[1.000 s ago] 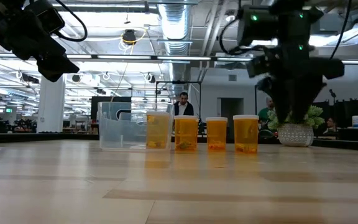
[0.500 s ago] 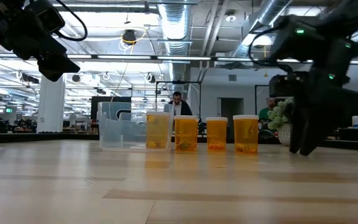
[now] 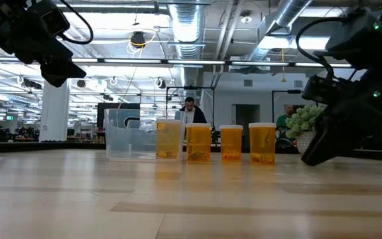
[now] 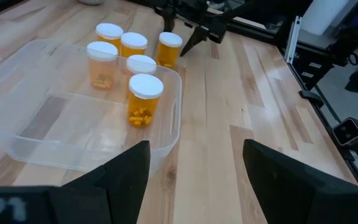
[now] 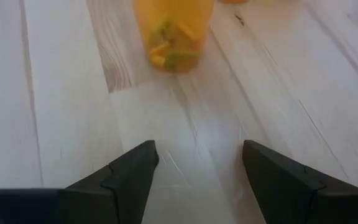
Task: Pick and place pill bottles into a basket
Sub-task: Put the orange pill bottle into the transparent container
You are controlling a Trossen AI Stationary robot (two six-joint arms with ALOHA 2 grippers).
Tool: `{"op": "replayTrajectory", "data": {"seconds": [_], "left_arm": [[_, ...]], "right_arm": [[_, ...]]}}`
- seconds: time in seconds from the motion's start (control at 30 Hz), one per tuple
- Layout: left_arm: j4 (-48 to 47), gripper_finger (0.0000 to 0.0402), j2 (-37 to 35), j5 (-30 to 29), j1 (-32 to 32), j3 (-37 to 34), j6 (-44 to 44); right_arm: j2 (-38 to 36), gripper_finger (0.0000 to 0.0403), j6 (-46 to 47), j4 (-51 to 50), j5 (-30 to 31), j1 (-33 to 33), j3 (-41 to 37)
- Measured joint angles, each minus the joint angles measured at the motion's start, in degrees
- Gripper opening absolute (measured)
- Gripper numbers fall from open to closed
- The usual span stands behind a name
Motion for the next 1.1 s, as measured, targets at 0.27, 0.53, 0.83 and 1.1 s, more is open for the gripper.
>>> {"op": "replayTrajectory", "data": {"seconds": [0.27,0.53,0.83,1.1], "left_arm": [[0.0,0.0247,0.0,-0.15,0.0,0.0,-0.02],[0.0,0.0247,0.0,-0.17,-0.01,0.0,-0.04],[-0.02,0.0247,0.0,-0.17,-0.01,0.0,-0.07],[-0.02,0.0247,0.01,-0.17,-0.01,0.0,-0.07]], "right_arm": [[0.36,0.0239,-0.13,4.25,0.8,-0.15,-0.28],[0.39,0.024,-0.9,6.57,0.26,-1.05,-0.28],[0.39,0.024,-2.39,9.85,-1.5,-2.83,-0.17],[0.31,0.024,-3.43,10.41,-4.18,-4.04,0.0]]}}
